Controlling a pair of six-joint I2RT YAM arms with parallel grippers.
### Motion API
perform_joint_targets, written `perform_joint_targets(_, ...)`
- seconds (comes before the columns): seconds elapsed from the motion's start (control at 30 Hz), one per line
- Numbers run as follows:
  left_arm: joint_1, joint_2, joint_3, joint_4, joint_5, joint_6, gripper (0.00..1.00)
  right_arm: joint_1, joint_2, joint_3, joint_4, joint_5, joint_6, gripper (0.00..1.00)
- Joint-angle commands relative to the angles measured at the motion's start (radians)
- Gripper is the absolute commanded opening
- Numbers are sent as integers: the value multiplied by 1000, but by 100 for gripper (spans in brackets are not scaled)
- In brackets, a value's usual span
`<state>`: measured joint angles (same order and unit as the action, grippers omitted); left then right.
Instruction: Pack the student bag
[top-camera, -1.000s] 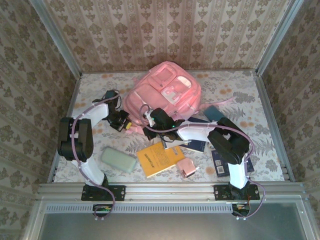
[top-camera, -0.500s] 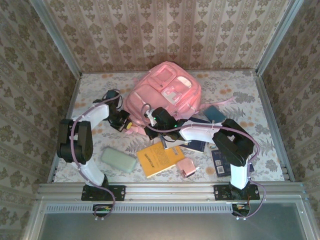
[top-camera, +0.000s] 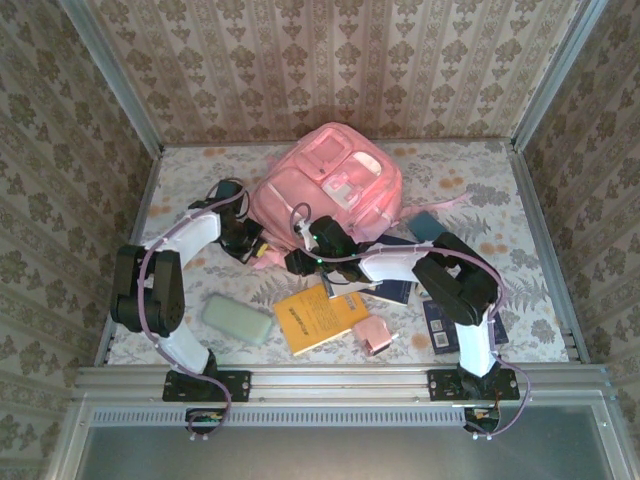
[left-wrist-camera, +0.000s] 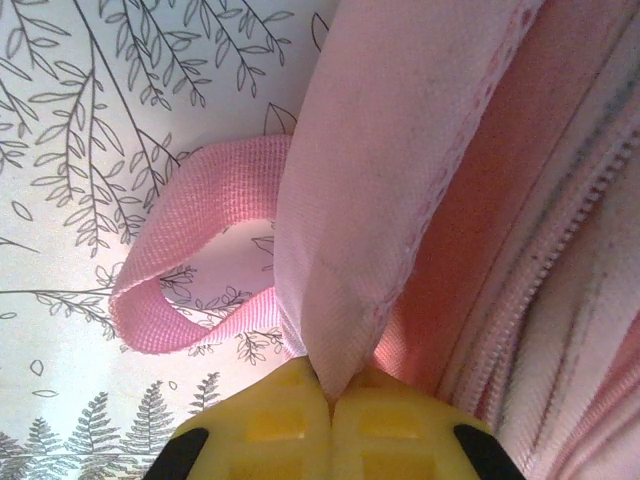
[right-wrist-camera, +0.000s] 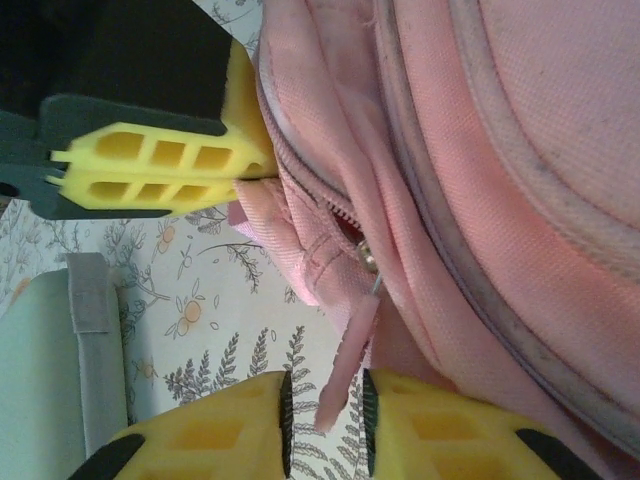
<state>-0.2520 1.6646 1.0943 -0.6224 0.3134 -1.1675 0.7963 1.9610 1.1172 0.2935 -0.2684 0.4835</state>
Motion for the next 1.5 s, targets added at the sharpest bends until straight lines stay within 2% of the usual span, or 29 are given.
perform_joint_targets(0.0,-13,-51,6,1,15,-20,0,-3,25,-8,68,-17,35,28)
perform_joint_targets(0.13,-18,-51,8,1,11,-23,0,-3,36,2,55,-8,31,27)
perform_joint_targets(0.33,-24,-61,6,-8,1,-21,0,-11,59,67,-74,63,15,26)
perform_joint_targets(0.37,-25,-64,7,-9,0,-20,0,-13,59,74,-86,75,17,22)
perform_joint_targets(0.43,-22,-69,8,-16,-9,-13,0,-20,53,80,-104,86,24,5)
perform_joint_targets(0.47,-20,-73,9,-22,-12,-8,0,-22,46,78,-113,87,25,0)
perform_joint_targets(0.67,26,-89,-25,-20,-13,14,0,-27,-32,28,-149,104,7,0)
perform_joint_targets(0.93,62,-96,-45,-10,-11,50,0,-28,-100,-12,-204,68,-30,0)
perform_joint_targets(1.17,62,-118,-45,-10,-26,73,0,-44,-70,34,-271,9,-20,0)
perform_joint_targets(1.47,85,-159,-50,-39,-68,110,0,-55,-43,70,-403,69,-19,0)
